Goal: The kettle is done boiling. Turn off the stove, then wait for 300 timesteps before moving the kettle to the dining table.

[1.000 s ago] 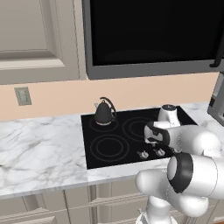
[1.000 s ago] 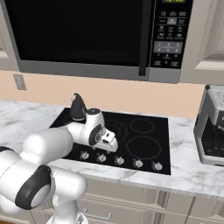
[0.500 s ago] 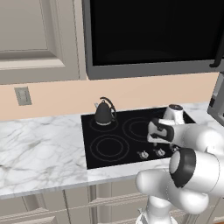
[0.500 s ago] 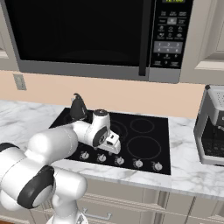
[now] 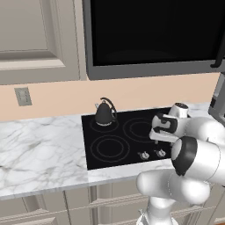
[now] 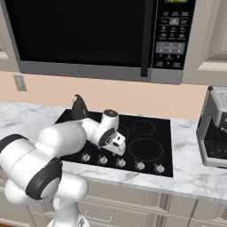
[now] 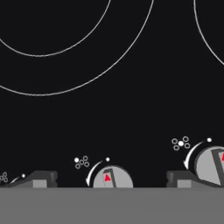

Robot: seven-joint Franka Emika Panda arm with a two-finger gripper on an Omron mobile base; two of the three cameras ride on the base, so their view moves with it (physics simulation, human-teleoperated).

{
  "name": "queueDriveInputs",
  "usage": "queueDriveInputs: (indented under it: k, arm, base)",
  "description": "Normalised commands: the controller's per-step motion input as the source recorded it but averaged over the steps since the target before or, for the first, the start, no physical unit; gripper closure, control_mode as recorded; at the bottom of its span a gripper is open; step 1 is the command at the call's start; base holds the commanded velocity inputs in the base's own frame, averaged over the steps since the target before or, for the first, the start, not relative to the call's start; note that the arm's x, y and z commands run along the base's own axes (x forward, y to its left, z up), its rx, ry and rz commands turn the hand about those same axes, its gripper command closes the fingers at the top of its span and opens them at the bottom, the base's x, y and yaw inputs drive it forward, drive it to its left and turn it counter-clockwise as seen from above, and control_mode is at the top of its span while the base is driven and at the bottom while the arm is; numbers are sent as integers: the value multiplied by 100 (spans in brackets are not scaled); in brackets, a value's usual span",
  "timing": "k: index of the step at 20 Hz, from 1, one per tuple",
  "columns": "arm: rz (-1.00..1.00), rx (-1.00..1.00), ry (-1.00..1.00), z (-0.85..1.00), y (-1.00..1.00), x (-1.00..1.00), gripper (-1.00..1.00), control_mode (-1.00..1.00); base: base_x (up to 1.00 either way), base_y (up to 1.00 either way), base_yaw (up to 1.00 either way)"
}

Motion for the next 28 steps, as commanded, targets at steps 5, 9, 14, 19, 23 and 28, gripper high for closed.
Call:
queueDriveInputs:
  k: [5,9,14,19,23,28]
  arm:
    - [6,-7,-3,11,1,0,-100,-100]
    - [25,-9,-9,14,0,-1,-100,-100]
    - [31,-3,-5,12,0,3,-100,-100]
    - [26,0,0,23,-5,21,-100,-100]
    - [25,0,0,29,0,12,-100,-100]
    - [24,-1,0,15,0,12,-100,-100]
  base:
    - [0,0,0]
    - [0,0,0]
    - [0,0,0]
    - [0,0,0]
    - [0,0,0]
    - [0,0,0]
